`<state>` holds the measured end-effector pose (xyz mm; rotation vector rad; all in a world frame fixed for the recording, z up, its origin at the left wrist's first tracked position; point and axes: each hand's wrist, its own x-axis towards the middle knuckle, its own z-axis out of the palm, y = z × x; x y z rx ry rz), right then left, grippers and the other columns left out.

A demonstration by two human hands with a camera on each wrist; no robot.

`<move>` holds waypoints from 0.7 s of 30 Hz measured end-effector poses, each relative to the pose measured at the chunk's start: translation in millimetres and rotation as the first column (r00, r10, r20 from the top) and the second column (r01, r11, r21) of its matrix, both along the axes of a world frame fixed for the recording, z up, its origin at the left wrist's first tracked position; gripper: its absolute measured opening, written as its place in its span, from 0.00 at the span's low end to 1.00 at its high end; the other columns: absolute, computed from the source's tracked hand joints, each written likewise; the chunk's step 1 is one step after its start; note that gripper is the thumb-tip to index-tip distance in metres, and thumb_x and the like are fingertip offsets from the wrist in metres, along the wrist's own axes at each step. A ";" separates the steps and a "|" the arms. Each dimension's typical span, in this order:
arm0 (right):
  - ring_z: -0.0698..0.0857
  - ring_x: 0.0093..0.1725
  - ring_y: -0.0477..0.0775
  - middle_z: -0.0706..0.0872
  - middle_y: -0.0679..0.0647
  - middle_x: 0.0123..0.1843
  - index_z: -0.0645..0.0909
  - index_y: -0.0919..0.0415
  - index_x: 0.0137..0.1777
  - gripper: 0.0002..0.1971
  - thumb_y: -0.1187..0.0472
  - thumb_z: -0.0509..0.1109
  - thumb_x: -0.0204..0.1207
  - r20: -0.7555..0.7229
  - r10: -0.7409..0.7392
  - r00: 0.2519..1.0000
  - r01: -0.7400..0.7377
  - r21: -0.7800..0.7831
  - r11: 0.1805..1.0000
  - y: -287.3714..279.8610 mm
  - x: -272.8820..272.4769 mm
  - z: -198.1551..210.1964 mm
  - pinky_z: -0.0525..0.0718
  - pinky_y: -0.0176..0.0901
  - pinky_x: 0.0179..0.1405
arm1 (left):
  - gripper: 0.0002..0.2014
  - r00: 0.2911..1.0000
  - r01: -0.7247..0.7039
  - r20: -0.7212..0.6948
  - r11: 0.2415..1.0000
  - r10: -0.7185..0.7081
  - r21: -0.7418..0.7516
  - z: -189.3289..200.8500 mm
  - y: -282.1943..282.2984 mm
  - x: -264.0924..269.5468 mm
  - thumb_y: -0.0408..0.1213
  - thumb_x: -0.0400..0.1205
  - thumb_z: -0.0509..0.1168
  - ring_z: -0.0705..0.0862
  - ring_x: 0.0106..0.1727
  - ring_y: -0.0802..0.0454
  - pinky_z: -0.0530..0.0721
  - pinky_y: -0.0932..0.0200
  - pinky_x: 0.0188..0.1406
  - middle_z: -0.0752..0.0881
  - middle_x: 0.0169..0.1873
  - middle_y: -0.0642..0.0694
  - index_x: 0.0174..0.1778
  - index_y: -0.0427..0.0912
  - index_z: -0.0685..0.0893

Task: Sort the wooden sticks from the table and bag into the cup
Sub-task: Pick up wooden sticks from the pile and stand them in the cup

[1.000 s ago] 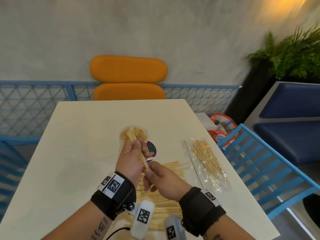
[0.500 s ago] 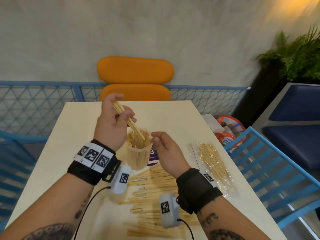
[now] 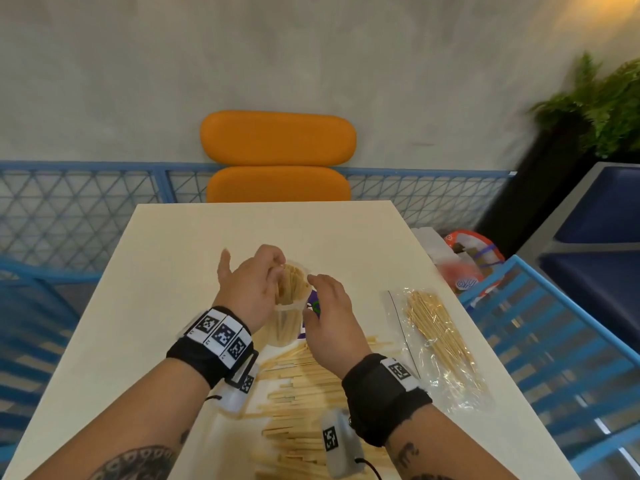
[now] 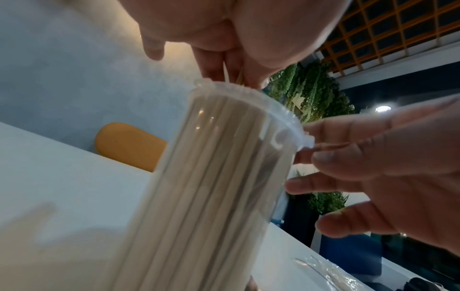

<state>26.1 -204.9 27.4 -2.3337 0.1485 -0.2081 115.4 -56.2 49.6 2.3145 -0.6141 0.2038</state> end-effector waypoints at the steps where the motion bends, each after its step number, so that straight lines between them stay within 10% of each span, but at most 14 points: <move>1: 0.60 0.82 0.48 0.62 0.46 0.83 0.63 0.51 0.84 0.28 0.63 0.61 0.85 0.001 0.004 1.000 -0.004 -0.002 1.000 0.1 -0.1 -1.1 0.61 0.30 0.71 | 0.12 1.000 -0.002 0.003 1.000 0.002 0.015 -2.1 0.7 -0.4 0.36 0.90 0.51 0.84 0.49 0.59 0.37 0.40 0.85 0.87 0.39 0.60 0.51 0.63 0.65; 9: 0.61 0.80 0.47 0.61 0.44 0.83 0.61 0.50 0.85 0.30 0.64 0.61 0.85 0.000 0.010 1.000 -0.010 0.009 1.000 2.3 -1.1 -2.6 0.63 0.29 0.68 | 0.14 0.995 0.024 -0.096 0.971 -0.002 0.236 -12.1 8.3 3.9 0.40 0.90 0.47 0.58 0.85 0.60 0.23 0.37 0.79 0.86 0.48 0.66 0.50 0.60 0.76; 14: 0.61 0.80 0.49 0.59 0.45 0.84 0.59 0.50 0.86 0.30 0.63 0.61 0.85 -0.017 0.026 1.000 -0.026 -0.011 1.000 1.9 -3.1 0.3 0.63 0.29 0.69 | 0.19 0.979 0.107 -0.198 0.949 -0.048 0.298 -11.0 11.6 6.1 0.48 0.91 0.46 0.53 0.86 0.60 0.23 0.36 0.79 0.85 0.58 0.67 0.56 0.60 0.84; 19: 0.68 0.80 0.46 0.61 0.43 0.84 0.54 0.47 0.87 0.37 0.57 0.68 0.82 -0.043 0.003 0.999 0.001 0.090 0.996 3.6 -1.8 -0.8 0.74 0.46 0.78 | 0.08 0.971 0.161 -0.166 0.985 -0.170 -0.066 -11.9 17.2 4.2 0.43 0.88 0.58 0.78 0.65 0.60 0.74 0.43 0.74 0.80 0.64 0.58 0.56 0.55 0.82; 21: 0.72 0.79 0.45 0.60 0.42 0.85 0.48 0.45 0.88 0.46 0.52 0.74 0.77 -0.097 -0.005 0.995 0.021 0.167 0.986 4.4 0.3 -3.6 0.78 0.50 0.75 | 0.09 0.979 0.113 -0.147 0.978 -0.140 -0.173 -14.4 20.7 1.8 0.41 0.84 0.65 0.76 0.64 0.62 0.77 0.47 0.71 0.73 0.68 0.56 0.59 0.55 0.77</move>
